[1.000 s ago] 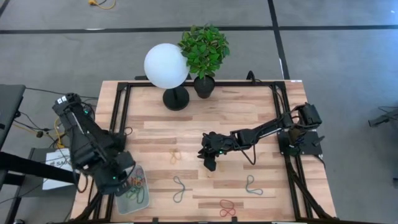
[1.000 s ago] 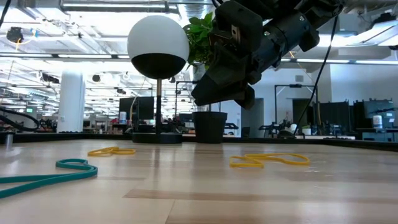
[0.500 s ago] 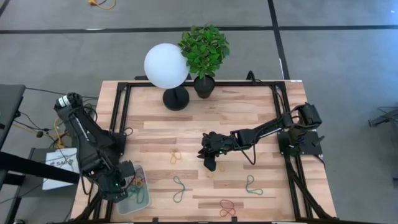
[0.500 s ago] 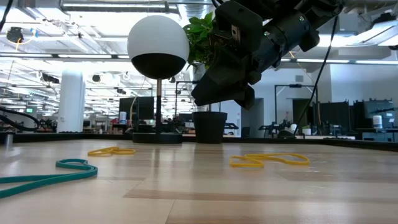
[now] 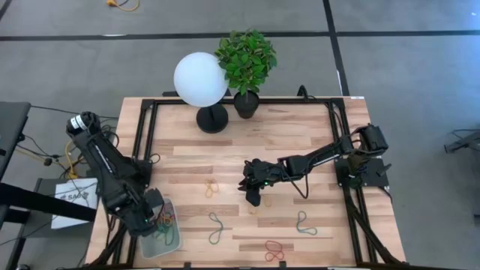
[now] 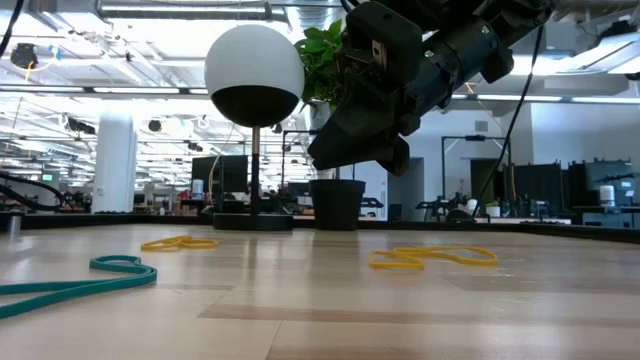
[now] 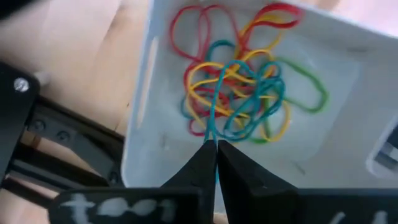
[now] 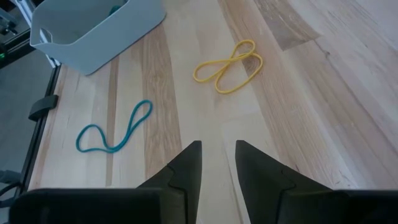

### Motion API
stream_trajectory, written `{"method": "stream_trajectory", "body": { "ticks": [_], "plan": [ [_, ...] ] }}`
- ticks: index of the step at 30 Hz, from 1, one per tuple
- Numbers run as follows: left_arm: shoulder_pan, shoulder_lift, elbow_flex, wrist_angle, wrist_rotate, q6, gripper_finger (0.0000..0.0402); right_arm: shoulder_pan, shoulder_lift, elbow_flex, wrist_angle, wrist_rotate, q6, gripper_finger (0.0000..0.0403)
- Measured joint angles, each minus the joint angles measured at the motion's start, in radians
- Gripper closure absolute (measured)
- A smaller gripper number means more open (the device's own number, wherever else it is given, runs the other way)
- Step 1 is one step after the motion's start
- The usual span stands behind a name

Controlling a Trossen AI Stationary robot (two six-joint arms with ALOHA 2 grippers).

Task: Pick and place items into bin
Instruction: Put the blue rubber band into the gray bin

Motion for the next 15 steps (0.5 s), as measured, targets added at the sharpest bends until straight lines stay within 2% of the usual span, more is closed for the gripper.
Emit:
{"method": "stream_trajectory", "body": {
  "ticks": [8, 12, 15],
  "plan": [
    [0.008, 0.000, -0.041, 0.011, 0.013, -0.023, 0.0349, 0.000, 0.000, 0.000, 0.000, 0.000, 0.000, 0.0310],
    [0.027, 0.000, -0.041, 0.036, 0.009, 0.018, 0.0324, 0.000, 0.000, 0.000, 0.000, 0.000, 0.000, 0.0310],
    [0.054, 0.000, -0.041, 0.102, -0.070, 0.076, 0.0315, 0.000, 0.000, 0.000, 0.000, 0.000, 0.000, 0.0310]
  ]
}}
